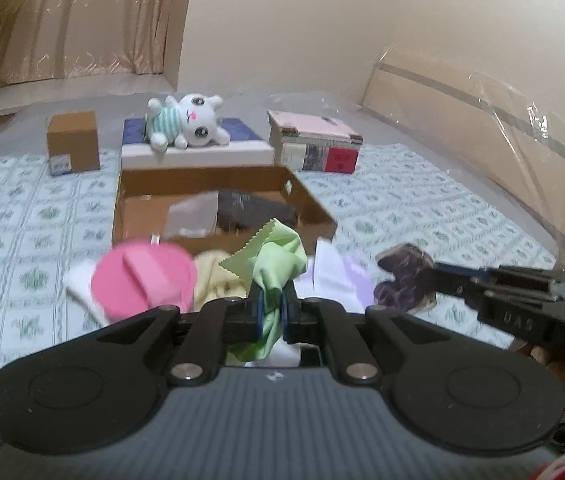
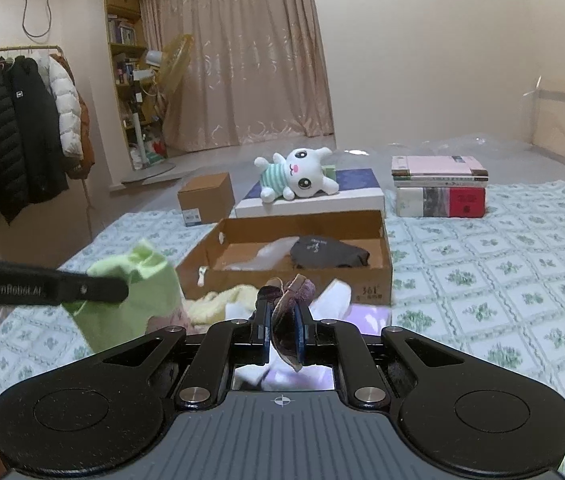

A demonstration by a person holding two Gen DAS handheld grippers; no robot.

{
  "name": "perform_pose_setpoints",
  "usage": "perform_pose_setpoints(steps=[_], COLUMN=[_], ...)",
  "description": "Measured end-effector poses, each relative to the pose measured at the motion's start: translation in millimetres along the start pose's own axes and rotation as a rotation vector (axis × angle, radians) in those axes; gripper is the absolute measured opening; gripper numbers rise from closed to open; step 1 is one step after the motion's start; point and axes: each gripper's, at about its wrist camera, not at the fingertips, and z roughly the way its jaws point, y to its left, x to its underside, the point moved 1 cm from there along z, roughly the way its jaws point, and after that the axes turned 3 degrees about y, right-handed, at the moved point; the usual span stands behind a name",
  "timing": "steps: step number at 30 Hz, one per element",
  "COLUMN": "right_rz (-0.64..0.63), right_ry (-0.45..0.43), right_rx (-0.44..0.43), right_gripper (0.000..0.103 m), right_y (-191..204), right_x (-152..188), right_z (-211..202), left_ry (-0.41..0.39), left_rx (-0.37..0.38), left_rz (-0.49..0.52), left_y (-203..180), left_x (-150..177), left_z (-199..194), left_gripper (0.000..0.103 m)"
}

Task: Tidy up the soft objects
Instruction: 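Carry both items over the cardboard box and open both grippers to drop them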

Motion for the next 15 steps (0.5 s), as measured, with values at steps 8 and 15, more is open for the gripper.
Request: perform_pose_setpoints(steps=[8, 15], right_rz=[-0.039, -0.089], right_ry=[0.01, 0.053], right_rx=[-0.023, -0.05], right_gripper=[0.012, 0.012], right_y=[-26, -36], right_x=[-63, -99], right_z=[42, 99], left_ry=[0.001, 0.082], left_rx=[-0.005, -0.025], left_rz=[0.068, 0.086], left_y=[27, 72], left_x=[-80, -125], left_z=[34, 86], left_gripper=[0.007, 0.007])
